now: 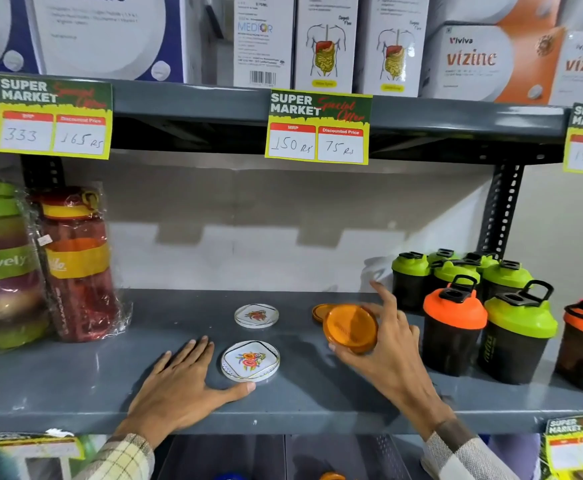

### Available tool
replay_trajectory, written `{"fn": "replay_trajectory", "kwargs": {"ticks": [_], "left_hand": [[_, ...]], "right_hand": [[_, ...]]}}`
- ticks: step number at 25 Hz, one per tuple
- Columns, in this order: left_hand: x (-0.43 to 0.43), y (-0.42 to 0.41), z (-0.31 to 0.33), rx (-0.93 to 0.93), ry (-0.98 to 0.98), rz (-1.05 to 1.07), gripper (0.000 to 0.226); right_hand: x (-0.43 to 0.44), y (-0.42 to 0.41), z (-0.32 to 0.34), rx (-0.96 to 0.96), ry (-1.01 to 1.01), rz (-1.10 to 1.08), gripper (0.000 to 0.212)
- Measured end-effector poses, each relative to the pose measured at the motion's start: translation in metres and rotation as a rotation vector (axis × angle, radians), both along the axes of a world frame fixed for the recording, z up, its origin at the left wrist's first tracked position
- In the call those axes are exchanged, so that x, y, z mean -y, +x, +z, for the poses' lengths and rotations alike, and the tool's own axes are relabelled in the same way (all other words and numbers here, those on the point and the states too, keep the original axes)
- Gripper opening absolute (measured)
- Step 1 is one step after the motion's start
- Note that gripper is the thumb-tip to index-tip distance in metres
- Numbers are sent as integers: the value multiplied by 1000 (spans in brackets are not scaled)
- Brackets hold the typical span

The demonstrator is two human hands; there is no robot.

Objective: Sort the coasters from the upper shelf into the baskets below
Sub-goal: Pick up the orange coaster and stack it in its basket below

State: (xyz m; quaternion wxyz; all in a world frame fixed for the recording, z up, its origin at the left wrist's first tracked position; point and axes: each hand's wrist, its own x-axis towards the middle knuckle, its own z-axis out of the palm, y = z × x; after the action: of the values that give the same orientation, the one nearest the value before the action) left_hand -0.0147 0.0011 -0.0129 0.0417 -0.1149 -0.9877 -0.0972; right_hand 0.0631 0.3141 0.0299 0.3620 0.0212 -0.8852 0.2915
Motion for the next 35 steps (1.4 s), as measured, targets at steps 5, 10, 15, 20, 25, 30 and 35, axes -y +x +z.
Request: {"fn": "replay_trajectory", "kwargs": {"ticks": [5, 10, 15, 20, 25, 30, 35], "left_hand": [[0, 2, 4, -21, -26, -15, 145], [2, 1, 3, -19, -15, -24, 143], [2, 0, -1, -32, 38, -9, 143], [1, -2, -2, -31, 24, -6, 143], [1, -1, 0, -17, 27, -5, 144], [0, 3, 5, 15, 32, -9, 146], [-1, 6, 8, 32, 31, -12, 147]], "right_hand": [[22, 26, 50, -271, 43, 50, 114], [39, 61, 89, -448, 69, 72, 108], [51, 88, 108, -554, 105, 76, 104], [57, 103, 114, -630, 141, 94, 100], [58, 108, 113, -625, 148, 90, 101], [58, 111, 114, -669, 151, 101, 101], [59, 113, 114, -684, 142, 104, 103]]}}
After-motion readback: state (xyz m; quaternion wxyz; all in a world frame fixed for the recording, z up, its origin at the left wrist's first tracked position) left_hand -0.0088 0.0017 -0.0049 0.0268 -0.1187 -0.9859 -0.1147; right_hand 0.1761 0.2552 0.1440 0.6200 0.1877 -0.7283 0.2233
